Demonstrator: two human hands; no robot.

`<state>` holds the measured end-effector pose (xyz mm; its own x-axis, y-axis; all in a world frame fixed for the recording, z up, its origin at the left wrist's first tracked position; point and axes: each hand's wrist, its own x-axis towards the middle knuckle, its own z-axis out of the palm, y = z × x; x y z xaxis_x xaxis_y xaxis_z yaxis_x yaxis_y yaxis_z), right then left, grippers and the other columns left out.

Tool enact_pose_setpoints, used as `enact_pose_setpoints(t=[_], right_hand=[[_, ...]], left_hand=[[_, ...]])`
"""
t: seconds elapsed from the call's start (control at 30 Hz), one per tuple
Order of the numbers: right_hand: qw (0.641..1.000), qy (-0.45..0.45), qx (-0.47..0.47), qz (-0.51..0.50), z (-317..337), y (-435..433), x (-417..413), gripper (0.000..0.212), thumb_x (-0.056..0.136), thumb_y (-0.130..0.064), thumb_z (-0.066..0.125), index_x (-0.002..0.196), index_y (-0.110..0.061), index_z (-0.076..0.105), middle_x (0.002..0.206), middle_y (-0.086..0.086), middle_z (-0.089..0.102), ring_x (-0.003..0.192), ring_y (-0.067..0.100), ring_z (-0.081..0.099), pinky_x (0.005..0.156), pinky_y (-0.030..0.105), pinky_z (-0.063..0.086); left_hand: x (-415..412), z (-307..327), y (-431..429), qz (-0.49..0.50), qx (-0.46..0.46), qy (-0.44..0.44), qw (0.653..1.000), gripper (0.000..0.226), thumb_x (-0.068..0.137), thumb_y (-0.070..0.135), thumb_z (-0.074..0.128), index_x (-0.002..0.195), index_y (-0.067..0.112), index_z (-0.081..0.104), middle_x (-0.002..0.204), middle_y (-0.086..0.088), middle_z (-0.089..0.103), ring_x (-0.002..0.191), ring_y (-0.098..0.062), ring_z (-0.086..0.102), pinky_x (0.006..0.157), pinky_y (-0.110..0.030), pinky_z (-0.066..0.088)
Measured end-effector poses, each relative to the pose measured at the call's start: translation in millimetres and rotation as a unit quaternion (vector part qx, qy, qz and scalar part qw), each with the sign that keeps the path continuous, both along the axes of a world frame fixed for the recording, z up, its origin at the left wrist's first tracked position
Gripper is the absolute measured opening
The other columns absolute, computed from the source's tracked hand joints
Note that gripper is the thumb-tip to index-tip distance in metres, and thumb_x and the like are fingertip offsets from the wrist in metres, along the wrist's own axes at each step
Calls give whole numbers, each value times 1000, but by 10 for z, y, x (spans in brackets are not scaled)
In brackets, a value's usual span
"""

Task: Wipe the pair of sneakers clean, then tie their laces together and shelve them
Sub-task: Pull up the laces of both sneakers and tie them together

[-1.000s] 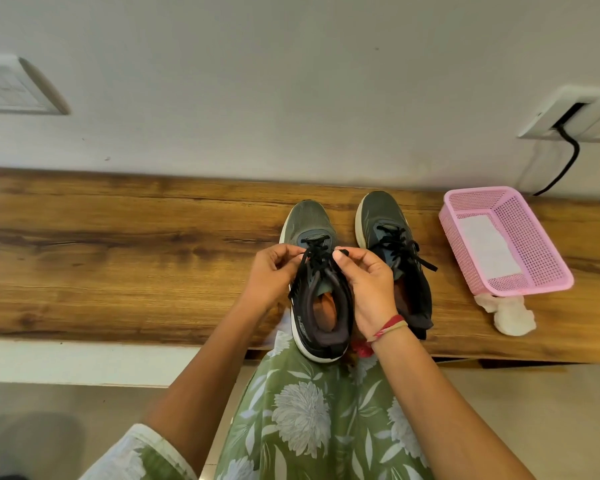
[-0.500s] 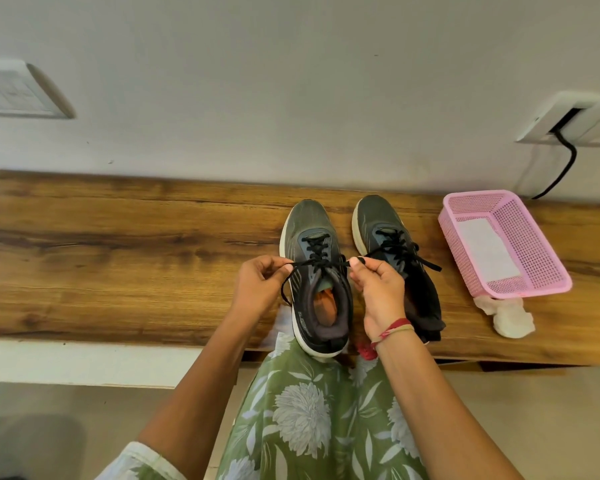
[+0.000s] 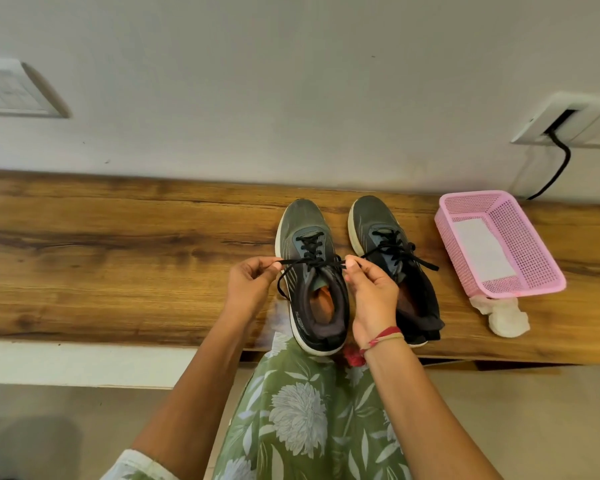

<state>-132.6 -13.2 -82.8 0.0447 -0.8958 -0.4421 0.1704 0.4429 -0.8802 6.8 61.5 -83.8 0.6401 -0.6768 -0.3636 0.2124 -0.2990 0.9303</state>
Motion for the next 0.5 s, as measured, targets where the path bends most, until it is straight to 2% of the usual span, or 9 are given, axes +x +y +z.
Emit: enact_pose_setpoints(t=[0.07, 0.1, 0.17, 0.23, 0.3, 0.4, 0.5], right_hand=[[999, -3, -6, 32, -33, 21, -32, 7, 88, -13, 63, 93, -14, 68, 89, 8, 68, 84, 20, 63, 87, 34, 52], [999, -8, -8, 50, -34, 20, -58, 13, 88, -20, 64, 98, -14, 67, 97, 11, 69, 93, 24, 65, 90, 37, 51], [996, -4, -13, 87, -13, 14, -109, 25, 87, -32, 64, 105, -15, 66, 108, 10, 67, 102, 24, 64, 92, 36, 51], [991, 17, -40, 125, 16, 1, -154, 27, 85, -29, 66, 107, -14, 66, 105, 6, 68, 98, 16, 64, 84, 25, 52], [977, 75, -96, 174, 43, -7, -159, 26, 82, -15, 70, 107, -13, 66, 93, -2, 67, 85, 1, 63, 73, 14, 49], [947, 176, -175, 205, 8, -44, -140, 28, 77, -5, 75, 102, -16, 67, 86, -9, 66, 77, -5, 61, 75, 14, 48], [937, 202, -213, 190, 2, -52, -121, 23, 74, -6, 77, 89, -20, 68, 79, -9, 67, 71, -6, 61, 70, 11, 48]], left_hand=[[1, 25, 11, -23, 10, 22, 999, 15, 91, 1, 57, 104, -2, 66, 82, -1, 68, 61, 8, 62, 53, -4, 44], [-1, 40, 13, -33, 14, 42, 998, 18, 91, 3, 58, 108, 2, 65, 87, -1, 69, 65, 6, 64, 53, -4, 44], [-6, 78, -4, -39, 14, 92, 995, 20, 92, 9, 60, 112, 11, 63, 94, 0, 70, 70, 4, 66, 53, -5, 45], [-25, 103, -58, -40, 6, 129, 991, 18, 94, 14, 58, 111, 14, 64, 89, 3, 71, 68, 2, 67, 54, -10, 48], [-51, 127, -130, -38, 1, 154, 987, 16, 95, 18, 56, 107, 13, 65, 79, 5, 72, 64, 0, 66, 53, -13, 50], [-92, 150, -229, -18, 24, 161, 986, 12, 93, 24, 61, 91, 14, 67, 74, 4, 69, 61, -2, 61, 51, -12, 49], [-121, 173, -310, 1, 45, 164, 985, 10, 86, 19, 69, 91, 11, 67, 78, 0, 68, 63, -3, 61, 51, -13, 48]])
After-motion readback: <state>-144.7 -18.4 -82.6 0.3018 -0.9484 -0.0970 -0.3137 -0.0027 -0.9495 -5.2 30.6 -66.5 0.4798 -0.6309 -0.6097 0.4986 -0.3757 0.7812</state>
